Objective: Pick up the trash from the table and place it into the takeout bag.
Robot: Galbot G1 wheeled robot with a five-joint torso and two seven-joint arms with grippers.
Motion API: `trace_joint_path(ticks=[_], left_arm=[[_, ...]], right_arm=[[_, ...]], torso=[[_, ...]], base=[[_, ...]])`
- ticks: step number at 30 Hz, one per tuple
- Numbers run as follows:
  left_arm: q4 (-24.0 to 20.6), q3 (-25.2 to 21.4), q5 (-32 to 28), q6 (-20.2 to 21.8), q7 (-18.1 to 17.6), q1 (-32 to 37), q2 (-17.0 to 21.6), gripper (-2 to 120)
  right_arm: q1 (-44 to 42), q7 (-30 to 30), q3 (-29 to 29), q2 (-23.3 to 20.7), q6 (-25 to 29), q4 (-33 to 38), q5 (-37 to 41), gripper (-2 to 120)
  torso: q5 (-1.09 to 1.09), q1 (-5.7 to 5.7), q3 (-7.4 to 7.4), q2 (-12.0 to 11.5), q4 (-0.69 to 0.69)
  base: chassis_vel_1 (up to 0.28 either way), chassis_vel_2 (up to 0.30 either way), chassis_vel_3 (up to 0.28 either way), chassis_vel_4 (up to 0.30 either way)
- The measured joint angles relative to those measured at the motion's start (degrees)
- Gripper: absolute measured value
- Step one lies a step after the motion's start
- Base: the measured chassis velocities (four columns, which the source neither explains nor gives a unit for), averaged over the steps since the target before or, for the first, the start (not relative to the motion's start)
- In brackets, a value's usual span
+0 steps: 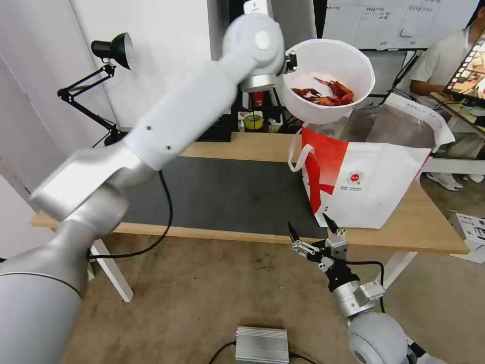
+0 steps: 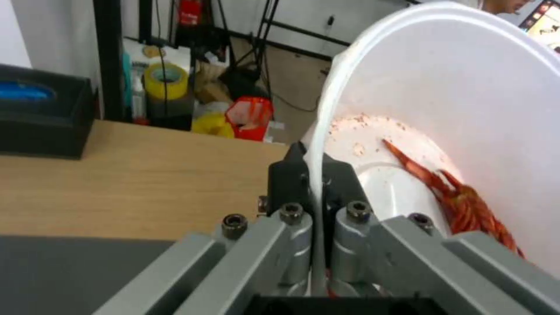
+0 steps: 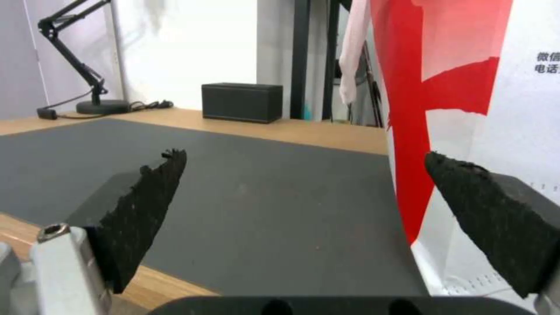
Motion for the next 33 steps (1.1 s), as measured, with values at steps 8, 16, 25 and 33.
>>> trace_joint_path(ticks=[8, 16, 25, 33], left_arm=[[0.4, 1.9, 5.7, -5.5, 1.3, 2.6, -2.3, 0], [-0.8, 5.3, 11.5, -9.6, 3.3, 4.5, -2.4, 0], [-3.8, 10.2, 19.7, -10.7, 7.5, 5.4, -1.1, 0], [-6.3, 13.1, 21.6, -10.3, 9.1, 5.8, -0.2, 0]], right_arm=[[0.0, 0.0, 0.0, 0.0, 0.0, 0.0, 0.0, 100], [0.0, 0.0, 0.0, 0.0, 0.0, 0.0, 0.0, 100], [0.0, 0.0, 0.0, 0.0, 0.0, 0.0, 0.0, 100], [0.0, 0.0, 0.0, 0.0, 0.0, 0.0, 0.0, 100]], torso=[[-0.01, 0.00, 0.00, 0.0, 0.01], [-0.01, 0.00, 0.00, 0.0, 0.01], [-0.02, 0.00, 0.00, 0.0, 0.02], [-0.02, 0.00, 0.00, 0.0, 0.01]], base=[[0.000, 0.000, 0.000, 0.000], [0.000, 0.000, 0.000, 0.000], [0.000, 0.000, 0.000, 0.000], [0.000, 0.000, 0.000, 0.000]])
